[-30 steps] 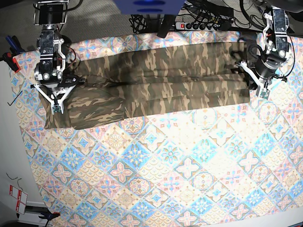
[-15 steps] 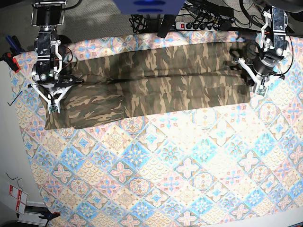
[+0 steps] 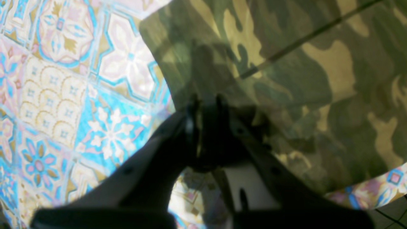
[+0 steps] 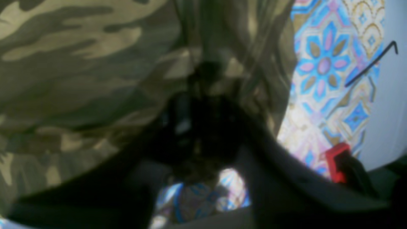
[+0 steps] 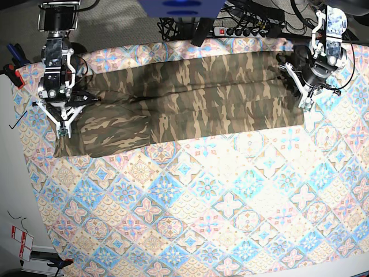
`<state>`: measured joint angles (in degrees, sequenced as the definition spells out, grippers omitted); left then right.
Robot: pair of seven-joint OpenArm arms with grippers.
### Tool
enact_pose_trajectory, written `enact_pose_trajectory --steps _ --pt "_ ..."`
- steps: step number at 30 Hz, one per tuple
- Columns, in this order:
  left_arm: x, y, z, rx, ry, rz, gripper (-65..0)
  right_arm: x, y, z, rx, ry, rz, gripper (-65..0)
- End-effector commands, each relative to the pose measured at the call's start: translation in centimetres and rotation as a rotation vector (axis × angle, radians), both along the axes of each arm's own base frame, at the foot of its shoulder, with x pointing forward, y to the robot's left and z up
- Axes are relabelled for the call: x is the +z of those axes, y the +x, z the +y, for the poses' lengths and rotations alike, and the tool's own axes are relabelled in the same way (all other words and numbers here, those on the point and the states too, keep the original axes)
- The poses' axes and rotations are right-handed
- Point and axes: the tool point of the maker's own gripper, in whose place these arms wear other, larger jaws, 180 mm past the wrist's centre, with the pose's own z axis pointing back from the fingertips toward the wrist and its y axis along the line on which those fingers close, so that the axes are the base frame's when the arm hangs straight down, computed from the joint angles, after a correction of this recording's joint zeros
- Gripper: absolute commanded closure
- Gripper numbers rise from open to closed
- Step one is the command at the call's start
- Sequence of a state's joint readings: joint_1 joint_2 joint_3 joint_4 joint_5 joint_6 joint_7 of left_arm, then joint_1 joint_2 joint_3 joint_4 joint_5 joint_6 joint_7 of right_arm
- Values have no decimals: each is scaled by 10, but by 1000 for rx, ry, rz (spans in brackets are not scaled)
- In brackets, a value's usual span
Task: Fold the T-shirt properly
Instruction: 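Hold the strip ends with both grippers and smooth it flat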
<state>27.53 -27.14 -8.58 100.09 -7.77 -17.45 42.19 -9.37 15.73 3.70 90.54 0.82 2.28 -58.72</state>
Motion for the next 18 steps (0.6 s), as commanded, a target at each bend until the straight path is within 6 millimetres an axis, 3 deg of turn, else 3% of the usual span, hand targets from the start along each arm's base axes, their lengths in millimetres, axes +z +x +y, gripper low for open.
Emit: enact_pose_trajectory --steps 1,6,8,13,15,18 --pt "6 3 5 -7 22 -19 0 13 10 -10 -15 -29 -47 -237" --pt "5 -2 7 -15 39 -9 0 18 12 -15 -62 -40 -77 -395" --pt "5 -2 7 -13 39 -10 0 33 20 -21 -113 -55 -143 -421" --pt "6 -2 8 -12 39 -11 0 86 38 -29 -159 -82 -313 -420" --pt "5 -2 7 -13 39 -10 0 95 42 -27 -151 -83 -340 -407" --pt "6 -1 8 -11 40 -11 0 94 43 -27 -151 -79 -339 -310"
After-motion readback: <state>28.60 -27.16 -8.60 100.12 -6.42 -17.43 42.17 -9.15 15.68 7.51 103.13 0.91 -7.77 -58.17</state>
